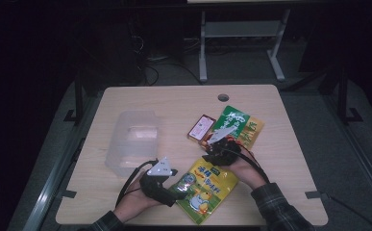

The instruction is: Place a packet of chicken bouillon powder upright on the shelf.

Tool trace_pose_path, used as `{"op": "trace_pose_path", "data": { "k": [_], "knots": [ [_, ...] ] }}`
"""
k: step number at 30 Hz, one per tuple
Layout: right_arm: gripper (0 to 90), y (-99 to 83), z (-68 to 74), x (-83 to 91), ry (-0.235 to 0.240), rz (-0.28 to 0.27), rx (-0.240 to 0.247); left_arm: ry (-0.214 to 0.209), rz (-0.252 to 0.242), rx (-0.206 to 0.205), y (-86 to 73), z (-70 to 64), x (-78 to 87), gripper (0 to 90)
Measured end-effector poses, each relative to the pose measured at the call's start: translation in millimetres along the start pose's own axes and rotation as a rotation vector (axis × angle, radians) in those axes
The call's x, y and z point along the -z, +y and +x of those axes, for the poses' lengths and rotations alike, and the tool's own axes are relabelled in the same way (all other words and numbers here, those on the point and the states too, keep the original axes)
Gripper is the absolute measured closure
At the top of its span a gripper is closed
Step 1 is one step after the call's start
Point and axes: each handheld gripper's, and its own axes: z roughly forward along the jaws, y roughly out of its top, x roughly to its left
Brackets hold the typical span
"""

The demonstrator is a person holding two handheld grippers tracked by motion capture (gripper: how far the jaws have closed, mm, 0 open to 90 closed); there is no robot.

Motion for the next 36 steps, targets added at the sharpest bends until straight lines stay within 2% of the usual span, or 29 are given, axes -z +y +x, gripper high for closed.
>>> {"op": "trace_pose_path", "data": {
  "k": [4, 7, 9, 10, 14, 17, 20, 21, 23, 24, 30, 33, 36],
  "knots": [
    [53.8, -16.6, -0.3, 21.0, -0.015, -0.030, -0.030, 0.005, 0.009, -0.001, 7.2, 2.4, -9.4, 14.0],
    [48.1, -30.0, 1.6, 34.4, -0.027, -0.044, -0.039, 0.020, 0.017, -0.002, 11.8, 4.0, -16.0, 14.1],
    [45.0, -39.0, 2.9, 42.1, -0.038, -0.045, -0.048, 0.018, 0.024, 0.014, 14.4, 4.6, -20.8, 14.2],
    [43.9, -43.6, 3.3, 45.1, -0.043, -0.046, -0.051, 0.020, 0.031, 0.007, 16.0, 4.7, -23.6, 14.2],
    [41.7, -61.9, 4.2, 56.4, -0.054, -0.048, -0.069, 0.019, 0.042, -0.008, 24.4, 4.5, -34.7, 14.3],
    [39.9, -73.2, 8.2, 62.4, -0.062, -0.068, -0.093, 0.020, 0.049, 0.005, 28.7, 7.6, -42.4, 14.5],
    [38.8, -84.8, 13.9, 68.4, -0.051, -0.085, -0.112, 0.019, 0.059, 0.013, 30.7, 10.4, -50.0, 15.1],
    [38.2, -88.1, 15.7, 70.0, -0.049, -0.083, -0.115, 0.019, 0.078, 0.004, 31.0, 11.7, -52.0, 15.7],
    [37.4, -94.0, 18.3, 73.1, -0.053, -0.082, -0.112, 0.017, 0.085, 0.018, 30.8, 11.9, -57.9, 15.6],
    [36.8, -97.1, 19.2, 75.3, -0.056, -0.080, -0.117, 0.019, 0.098, 0.006, 30.9, 13.3, -59.4, 15.6],
    [35.9, -107.9, 18.4, 80.8, -0.057, -0.088, -0.139, 0.024, 0.097, 0.035, 29.8, 18.0, -66.8, 15.8],
    [35.4, -108.1, 17.3, 81.8, -0.064, -0.099, -0.146, 0.003, 0.113, 0.061, 27.7, 22.6, -70.0, 15.7],
    [35.1, -107.6, 17.5, 82.3, -0.067, -0.102, -0.149, -0.003, 0.115, 0.056, 28.4, 22.9, -69.6, 18.6]
  ]
}}
